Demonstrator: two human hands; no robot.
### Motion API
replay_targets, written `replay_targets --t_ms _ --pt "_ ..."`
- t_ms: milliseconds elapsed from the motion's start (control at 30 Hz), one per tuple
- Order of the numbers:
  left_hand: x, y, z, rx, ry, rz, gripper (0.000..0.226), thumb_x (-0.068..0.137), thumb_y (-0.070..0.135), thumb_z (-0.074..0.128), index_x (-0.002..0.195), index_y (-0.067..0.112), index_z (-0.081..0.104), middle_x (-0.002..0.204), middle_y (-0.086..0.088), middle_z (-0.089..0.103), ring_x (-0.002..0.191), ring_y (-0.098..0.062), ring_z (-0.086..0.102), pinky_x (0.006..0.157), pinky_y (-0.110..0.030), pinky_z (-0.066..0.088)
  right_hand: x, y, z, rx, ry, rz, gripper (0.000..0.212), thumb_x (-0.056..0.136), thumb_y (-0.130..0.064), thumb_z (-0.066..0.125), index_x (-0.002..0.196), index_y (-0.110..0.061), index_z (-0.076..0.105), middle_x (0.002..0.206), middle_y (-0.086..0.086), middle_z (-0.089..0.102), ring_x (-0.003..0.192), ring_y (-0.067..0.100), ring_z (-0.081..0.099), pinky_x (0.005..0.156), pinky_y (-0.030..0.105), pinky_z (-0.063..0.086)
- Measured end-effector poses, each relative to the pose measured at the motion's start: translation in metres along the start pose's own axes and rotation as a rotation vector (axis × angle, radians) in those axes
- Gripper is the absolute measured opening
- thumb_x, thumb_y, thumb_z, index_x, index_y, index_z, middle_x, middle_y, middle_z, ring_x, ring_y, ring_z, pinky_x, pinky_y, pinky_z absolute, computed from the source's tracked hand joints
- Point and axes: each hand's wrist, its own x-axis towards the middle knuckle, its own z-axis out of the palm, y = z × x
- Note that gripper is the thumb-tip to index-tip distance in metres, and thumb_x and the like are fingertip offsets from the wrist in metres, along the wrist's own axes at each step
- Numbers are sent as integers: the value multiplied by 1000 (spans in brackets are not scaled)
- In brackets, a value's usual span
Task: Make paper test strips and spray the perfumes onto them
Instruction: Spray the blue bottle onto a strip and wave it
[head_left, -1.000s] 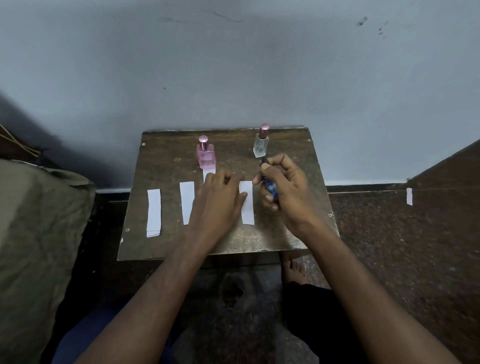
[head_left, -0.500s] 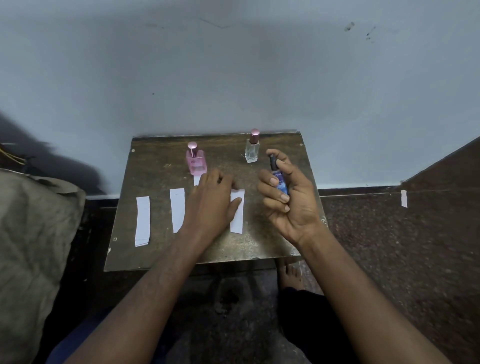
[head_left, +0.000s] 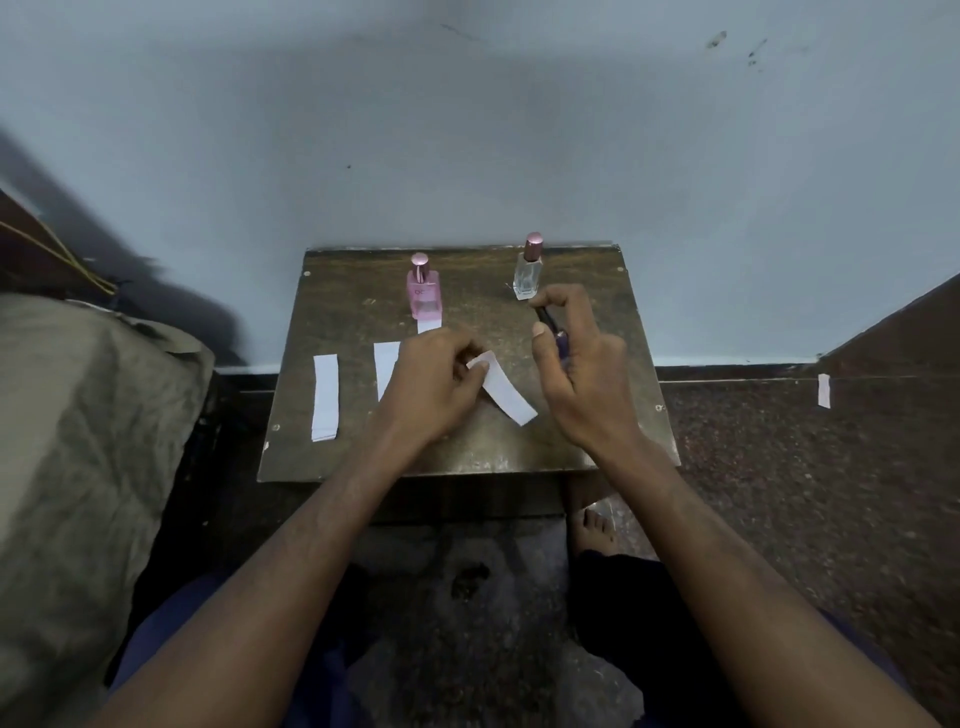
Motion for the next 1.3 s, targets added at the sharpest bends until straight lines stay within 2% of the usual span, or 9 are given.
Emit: replay_targets --t_ms 100,300,467,633,767,933,1067,1200,1300 --pt "-28 13 -24 -105 82 -117 3 93 17 75 92 19 78 82 10 74 70 -3 69 70 -9 49 -14 -20 -11 12 40 -22 20 105 -8 55 125 -11 55 59 -5 47 48 19 47 49 15 31" --pt "-92 50 -77 -382 289 -273 10 96 21 77 89 28 74 76 8 78 71 -5 79 75 -40 68 -60 -97 -43 51 228 -118 11 108 -16 49 116 -16 57 57 -21 34 45 2 41 50 8 27" --pt "-148 90 -108 -540 472 -339 1 97 19 78 97 20 77 84 2 81 78 -8 81 77 -43 68 -95 -169 -63 76 425 -196 15 110 -17 45 115 -14 59 76 -4 48 53 -3 40 55 8 29" --pt "-195 106 -109 -619 581 -407 4 96 20 79 100 20 77 85 3 83 80 -10 82 82 -44 68 -139 -184 -59 75 494 -222 23 113 -19 42 116 -7 62 88 -14 57 59 -1 45 59 5 33" --pt "-207 110 -110 -706 607 -428 6 96 19 79 101 16 77 84 1 83 82 -14 82 85 -45 67 -147 -183 -56 75 470 -255 22 114 -24 38 119 -15 57 81 -7 59 57 1 42 55 6 33" --pt "-201 125 -117 -822 652 -420 14 96 19 80 106 9 77 88 -4 83 84 -18 83 84 -38 65 -136 -195 -57 118 535 -331 23 114 -20 38 116 -10 59 94 -15 57 64 -6 44 64 6 36" --pt "-193 133 -115 -817 656 -393 12 96 19 80 102 10 77 85 -4 83 83 -18 83 80 -35 66 -128 -194 -54 119 525 -339 22 114 -22 37 117 -13 57 79 -5 57 56 8 45 54 19 38" --pt "-193 134 -109 -793 653 -402 15 96 21 79 104 9 77 86 -2 83 83 -15 82 79 -32 66 -120 -188 -56 95 556 -322 21 113 -20 38 116 -12 58 75 -5 56 56 8 45 58 10 34" --pt "-191 132 -106 -800 651 -418 16 96 22 80 105 9 77 87 -1 83 83 -16 82 81 -35 66 -120 -183 -57 96 556 -312 22 113 -21 38 111 -14 58 70 1 57 54 11 45 54 15 34"
